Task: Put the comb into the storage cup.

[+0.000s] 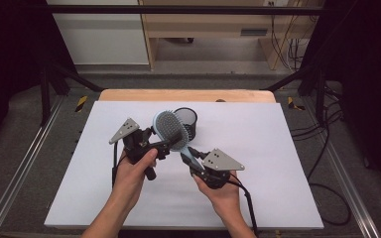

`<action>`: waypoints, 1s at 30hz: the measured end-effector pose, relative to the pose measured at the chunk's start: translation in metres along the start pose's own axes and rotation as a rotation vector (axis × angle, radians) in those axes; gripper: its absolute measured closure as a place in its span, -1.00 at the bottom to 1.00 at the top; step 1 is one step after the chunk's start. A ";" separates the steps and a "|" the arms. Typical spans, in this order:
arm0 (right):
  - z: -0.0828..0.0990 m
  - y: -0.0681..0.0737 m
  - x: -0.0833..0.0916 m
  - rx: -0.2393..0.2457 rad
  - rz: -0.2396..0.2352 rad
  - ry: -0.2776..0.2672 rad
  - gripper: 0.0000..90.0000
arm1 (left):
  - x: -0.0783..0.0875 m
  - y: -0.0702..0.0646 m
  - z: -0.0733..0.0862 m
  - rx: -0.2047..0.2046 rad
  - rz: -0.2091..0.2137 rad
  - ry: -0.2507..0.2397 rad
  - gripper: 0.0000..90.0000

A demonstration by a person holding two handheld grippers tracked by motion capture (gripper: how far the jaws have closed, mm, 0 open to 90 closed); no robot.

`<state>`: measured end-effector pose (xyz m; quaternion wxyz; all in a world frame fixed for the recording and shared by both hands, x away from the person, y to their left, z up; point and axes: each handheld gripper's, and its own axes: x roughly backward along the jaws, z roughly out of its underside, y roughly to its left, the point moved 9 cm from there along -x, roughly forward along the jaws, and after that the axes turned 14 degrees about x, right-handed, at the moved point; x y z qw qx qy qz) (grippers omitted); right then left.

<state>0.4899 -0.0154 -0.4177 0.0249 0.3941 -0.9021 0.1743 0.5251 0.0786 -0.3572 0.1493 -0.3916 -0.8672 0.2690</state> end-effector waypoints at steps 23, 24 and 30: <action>0.003 0.002 -0.002 -0.006 -0.016 0.006 0.55 | 0.000 0.001 0.004 0.056 0.011 -0.001 -0.19; 0.003 0.002 -0.002 -0.008 -0.016 0.006 0.55 | 0.000 0.001 0.004 0.060 0.011 -0.001 -0.17; 0.005 0.002 -0.003 -0.012 -0.023 0.010 0.55 | 0.001 0.004 0.005 0.095 0.007 0.001 -0.11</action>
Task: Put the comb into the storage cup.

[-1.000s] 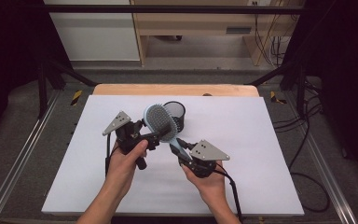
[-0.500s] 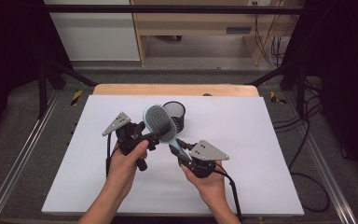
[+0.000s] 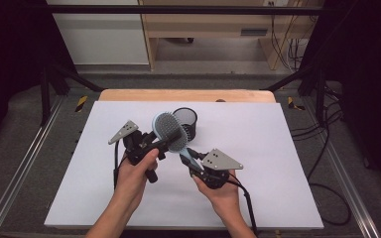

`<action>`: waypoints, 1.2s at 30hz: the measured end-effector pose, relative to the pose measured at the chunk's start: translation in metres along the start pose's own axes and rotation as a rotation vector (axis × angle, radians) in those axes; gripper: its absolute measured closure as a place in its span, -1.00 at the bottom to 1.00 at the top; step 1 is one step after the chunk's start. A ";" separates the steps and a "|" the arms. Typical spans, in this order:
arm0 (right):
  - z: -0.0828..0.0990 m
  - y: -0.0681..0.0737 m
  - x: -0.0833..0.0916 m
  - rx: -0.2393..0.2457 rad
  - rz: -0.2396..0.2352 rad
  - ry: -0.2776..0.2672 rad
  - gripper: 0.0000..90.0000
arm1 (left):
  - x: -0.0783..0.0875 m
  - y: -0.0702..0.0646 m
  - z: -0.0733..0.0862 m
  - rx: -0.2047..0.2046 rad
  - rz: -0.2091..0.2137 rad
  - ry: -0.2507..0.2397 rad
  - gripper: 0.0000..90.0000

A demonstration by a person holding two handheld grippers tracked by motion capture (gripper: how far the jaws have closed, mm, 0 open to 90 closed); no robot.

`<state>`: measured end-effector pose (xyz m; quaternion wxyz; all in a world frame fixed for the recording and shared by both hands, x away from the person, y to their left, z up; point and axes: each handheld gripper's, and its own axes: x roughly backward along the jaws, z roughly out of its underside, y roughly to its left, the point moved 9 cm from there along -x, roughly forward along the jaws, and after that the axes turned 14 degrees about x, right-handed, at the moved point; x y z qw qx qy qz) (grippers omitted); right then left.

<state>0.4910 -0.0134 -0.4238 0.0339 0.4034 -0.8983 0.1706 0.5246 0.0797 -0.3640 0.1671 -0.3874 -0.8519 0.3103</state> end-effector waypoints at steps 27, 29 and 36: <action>0.005 0.001 -0.003 -0.009 -0.027 0.018 0.55 | 0.001 -0.001 0.002 0.075 0.046 -0.016 0.08; 0.005 0.001 -0.003 -0.011 -0.027 0.019 0.55 | 0.001 0.000 0.002 0.074 0.045 -0.013 0.08; 0.006 0.001 -0.004 -0.022 -0.035 0.018 0.54 | 0.001 -0.001 0.002 0.072 0.052 -0.017 0.09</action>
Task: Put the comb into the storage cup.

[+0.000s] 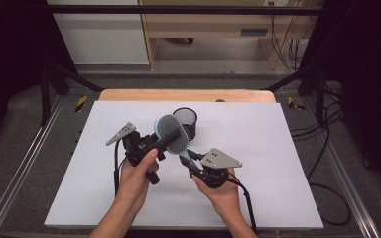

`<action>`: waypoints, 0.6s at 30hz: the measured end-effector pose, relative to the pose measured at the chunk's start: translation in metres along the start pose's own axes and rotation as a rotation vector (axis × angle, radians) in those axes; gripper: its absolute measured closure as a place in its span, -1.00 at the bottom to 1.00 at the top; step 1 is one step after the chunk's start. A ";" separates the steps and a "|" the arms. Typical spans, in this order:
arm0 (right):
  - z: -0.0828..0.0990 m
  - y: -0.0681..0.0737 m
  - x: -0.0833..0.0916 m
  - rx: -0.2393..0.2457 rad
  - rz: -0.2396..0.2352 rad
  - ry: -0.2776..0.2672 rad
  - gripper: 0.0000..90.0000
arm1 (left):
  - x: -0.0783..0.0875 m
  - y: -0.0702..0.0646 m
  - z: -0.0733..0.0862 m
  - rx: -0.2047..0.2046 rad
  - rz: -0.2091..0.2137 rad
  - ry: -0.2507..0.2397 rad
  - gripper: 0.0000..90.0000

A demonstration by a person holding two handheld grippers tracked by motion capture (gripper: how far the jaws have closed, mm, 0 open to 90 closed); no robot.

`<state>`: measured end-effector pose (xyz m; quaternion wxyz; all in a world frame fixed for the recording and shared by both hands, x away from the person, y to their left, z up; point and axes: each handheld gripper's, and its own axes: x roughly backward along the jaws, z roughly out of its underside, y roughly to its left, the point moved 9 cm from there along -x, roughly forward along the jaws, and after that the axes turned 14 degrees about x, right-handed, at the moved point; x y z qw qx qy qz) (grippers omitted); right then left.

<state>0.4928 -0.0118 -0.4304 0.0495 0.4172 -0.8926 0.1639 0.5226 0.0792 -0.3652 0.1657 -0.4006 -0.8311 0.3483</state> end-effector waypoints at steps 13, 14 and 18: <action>0.007 -0.003 -0.003 -0.049 -0.020 0.028 0.03 | 0.004 0.006 -0.006 -0.036 -0.034 -0.020 0.10; 0.009 -0.002 -0.004 -0.058 -0.035 0.043 -0.03 | 0.005 0.006 -0.007 -0.042 -0.036 -0.020 0.10; 0.016 -0.001 -0.007 -0.064 -0.047 0.077 -0.24 | 0.008 0.008 -0.013 -0.061 -0.052 -0.037 0.10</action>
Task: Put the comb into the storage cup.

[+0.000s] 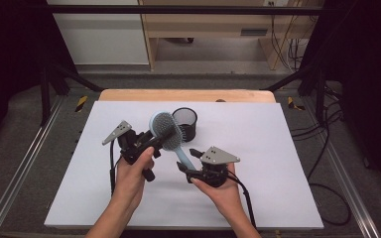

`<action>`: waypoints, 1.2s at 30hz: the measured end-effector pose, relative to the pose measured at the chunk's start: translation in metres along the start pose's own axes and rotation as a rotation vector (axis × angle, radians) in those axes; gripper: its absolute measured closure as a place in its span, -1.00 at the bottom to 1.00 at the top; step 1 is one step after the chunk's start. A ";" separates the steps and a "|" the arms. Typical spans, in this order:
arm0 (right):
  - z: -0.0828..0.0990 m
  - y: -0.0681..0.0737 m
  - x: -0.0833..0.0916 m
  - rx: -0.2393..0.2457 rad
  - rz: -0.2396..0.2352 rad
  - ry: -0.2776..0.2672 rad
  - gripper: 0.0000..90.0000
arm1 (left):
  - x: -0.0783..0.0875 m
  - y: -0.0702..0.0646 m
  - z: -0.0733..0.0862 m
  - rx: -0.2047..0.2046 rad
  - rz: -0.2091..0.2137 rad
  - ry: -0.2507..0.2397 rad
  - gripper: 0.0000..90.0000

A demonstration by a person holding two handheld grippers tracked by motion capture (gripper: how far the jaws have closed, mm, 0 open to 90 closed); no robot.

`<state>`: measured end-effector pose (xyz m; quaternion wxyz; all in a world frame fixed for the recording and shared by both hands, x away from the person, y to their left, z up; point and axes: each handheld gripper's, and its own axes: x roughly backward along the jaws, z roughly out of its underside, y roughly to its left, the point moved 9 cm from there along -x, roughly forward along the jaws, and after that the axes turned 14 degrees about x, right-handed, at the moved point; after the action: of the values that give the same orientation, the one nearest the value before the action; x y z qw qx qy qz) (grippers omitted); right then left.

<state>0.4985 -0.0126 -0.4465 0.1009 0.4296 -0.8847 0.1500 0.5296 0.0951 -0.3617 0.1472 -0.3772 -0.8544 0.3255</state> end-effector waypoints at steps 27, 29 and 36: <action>0.058 -0.079 0.087 -0.024 0.304 0.038 -0.86 | 0.010 -0.014 -0.063 -0.124 -0.046 -0.069 0.11; 0.069 -0.087 0.099 -0.034 0.335 0.035 -0.86 | 0.004 -0.018 -0.069 -0.137 -0.045 -0.070 0.11; 0.087 -0.102 0.115 -0.076 0.405 0.014 -0.86 | -0.018 -0.025 -0.082 -0.179 -0.058 -0.061 0.11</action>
<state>0.5043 -0.1869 -0.4747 0.0911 0.2375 -0.9574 0.1367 0.5685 0.1060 -0.2836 0.0964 -0.3540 -0.8947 0.2548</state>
